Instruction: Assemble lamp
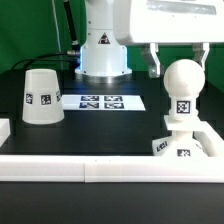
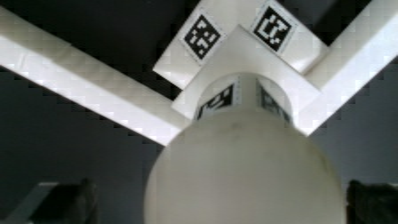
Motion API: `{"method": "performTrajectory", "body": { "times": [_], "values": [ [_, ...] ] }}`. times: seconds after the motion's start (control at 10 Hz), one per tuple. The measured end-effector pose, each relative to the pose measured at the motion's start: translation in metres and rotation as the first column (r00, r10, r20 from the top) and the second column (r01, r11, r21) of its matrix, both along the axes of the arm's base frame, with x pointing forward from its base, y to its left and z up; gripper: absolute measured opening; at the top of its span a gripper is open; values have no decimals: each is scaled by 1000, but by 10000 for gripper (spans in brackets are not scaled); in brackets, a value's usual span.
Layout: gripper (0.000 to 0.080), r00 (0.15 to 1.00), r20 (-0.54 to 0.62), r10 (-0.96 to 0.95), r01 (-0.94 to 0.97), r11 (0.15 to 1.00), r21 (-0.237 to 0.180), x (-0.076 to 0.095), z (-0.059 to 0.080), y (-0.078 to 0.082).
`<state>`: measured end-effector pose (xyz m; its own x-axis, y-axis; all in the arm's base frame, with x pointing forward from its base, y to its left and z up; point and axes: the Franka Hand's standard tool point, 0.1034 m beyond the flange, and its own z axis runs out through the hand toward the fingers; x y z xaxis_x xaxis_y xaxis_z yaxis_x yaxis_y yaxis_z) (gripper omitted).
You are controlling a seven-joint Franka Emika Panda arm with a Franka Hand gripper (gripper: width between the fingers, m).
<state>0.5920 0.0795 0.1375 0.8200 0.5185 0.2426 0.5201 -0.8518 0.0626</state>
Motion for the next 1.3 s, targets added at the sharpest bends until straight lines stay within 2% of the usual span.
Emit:
{"method": "performTrajectory", "body": {
  "times": [0.2,0.6,0.7,1.0,1.1,1.3],
  "values": [
    [699,1000,-10,-4,4,1000,-1,9,8,-2],
    [699,1000,-28,-2,2,1000,-2,6,5,-1],
    [699,999,-44,-7,6,1000,-4,2,0,-1],
    [699,965,-259,-29,17,999,-47,-10,-5,11],
    [699,949,-315,-27,8,998,-63,2,4,14],
    [699,951,-309,-8,-10,998,-58,11,2,14]
  ]
}}
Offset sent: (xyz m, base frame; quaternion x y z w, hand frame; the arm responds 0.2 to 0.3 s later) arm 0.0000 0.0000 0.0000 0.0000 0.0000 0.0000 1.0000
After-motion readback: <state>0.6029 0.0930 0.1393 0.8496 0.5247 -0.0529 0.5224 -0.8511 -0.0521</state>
